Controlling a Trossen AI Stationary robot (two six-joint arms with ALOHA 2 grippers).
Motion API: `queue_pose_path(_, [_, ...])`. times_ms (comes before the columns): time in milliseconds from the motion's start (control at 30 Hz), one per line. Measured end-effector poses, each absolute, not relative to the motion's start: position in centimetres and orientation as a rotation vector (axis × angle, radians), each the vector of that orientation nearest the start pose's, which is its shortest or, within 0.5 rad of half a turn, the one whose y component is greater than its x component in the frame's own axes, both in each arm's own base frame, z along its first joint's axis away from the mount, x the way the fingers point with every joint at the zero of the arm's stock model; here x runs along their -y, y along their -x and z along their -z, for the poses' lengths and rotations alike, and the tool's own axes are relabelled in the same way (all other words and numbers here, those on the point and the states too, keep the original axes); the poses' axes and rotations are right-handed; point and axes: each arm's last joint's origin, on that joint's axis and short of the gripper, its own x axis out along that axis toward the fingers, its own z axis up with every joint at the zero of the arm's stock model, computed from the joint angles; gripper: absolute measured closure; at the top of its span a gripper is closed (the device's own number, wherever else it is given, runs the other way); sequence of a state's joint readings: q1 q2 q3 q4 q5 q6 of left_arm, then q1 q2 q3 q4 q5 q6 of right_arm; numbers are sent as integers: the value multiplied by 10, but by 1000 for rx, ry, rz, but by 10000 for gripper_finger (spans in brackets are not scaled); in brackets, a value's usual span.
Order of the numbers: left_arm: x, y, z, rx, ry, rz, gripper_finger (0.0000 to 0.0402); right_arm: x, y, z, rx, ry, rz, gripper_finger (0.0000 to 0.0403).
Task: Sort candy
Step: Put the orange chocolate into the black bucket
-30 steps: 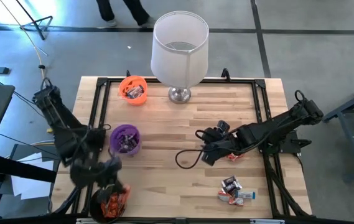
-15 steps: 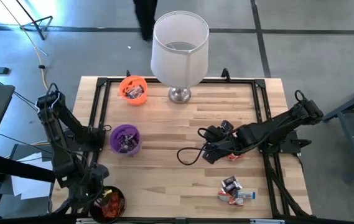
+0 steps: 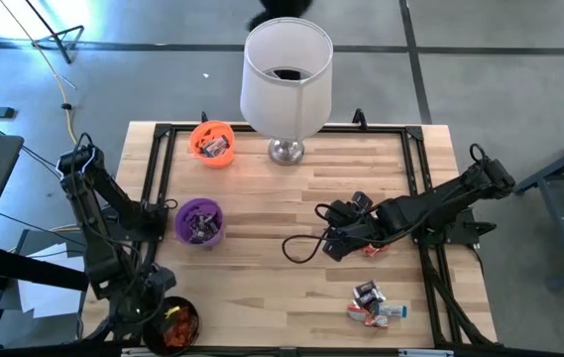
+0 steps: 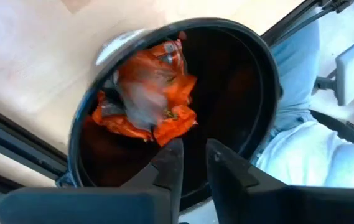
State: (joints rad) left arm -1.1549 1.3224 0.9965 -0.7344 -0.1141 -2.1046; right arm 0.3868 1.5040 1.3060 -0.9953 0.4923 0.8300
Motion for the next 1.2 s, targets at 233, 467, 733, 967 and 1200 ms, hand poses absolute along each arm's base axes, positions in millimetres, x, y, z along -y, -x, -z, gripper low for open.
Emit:
queue_pose_path(233, [228,-111,-255,-1303,1169,-322,323,-96,-272,-291,-946,-230,525,188])
queue_pose_path(467, [219,-134,-271,-1021,1104,-131,322,-96,-272,-291,-944,-228,527,188])
queue_pose_path(733, [182,-170,-280,-719,657,-134,322,-97,-271,-290,-992,-271,480,188])
queue_pose_path(967, [145,-205,-285,-609,361,-214,322,-98,-271,-289,-984,-371,516,188])
queue_pose_path(1200, [118,-233,-280,-747,391,-73,322,-102,-269,-289,-1007,-472,516,188])
